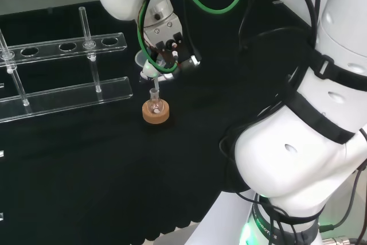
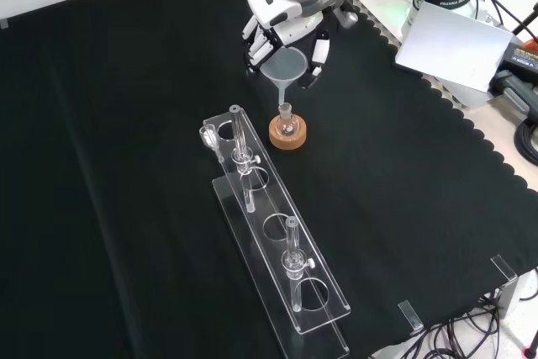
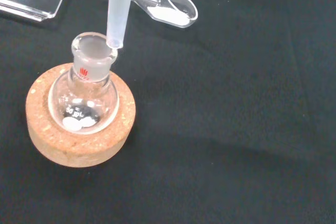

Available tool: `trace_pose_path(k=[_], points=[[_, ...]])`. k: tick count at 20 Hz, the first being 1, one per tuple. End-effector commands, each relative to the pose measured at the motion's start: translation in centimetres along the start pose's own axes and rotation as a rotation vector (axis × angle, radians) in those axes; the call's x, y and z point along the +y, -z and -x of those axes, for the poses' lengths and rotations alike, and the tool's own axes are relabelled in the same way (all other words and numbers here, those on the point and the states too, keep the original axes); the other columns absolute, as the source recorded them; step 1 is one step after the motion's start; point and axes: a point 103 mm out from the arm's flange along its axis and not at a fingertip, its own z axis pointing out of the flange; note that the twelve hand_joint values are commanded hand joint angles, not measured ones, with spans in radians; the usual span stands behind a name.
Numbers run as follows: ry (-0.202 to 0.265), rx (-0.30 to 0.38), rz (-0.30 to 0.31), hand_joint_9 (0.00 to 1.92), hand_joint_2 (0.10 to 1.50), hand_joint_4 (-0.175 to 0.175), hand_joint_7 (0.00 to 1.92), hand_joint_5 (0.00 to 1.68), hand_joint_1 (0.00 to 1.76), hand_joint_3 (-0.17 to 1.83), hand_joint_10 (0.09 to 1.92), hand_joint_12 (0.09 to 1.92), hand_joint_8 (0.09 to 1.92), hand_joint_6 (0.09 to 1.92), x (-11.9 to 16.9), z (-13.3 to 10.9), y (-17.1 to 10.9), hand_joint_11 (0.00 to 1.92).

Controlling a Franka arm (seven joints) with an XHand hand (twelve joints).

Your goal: Place the funnel on the round-bottom flask.

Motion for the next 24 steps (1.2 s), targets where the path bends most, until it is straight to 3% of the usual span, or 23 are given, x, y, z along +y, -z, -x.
trace_pose_path(k=[1,24], points=[[0.006,0.006,-0.001,1.08,0.73,-0.042,0.68,0.5,0.72,0.52,0.44,1.22,0.72,0.71,0.2,-0.5,-0.4,0.71],[0.021,0.008,0.0,1.07,0.73,-0.044,0.68,0.51,0.72,0.53,0.45,1.22,0.72,0.71,0.1,-1.0,-0.7,0.71]])
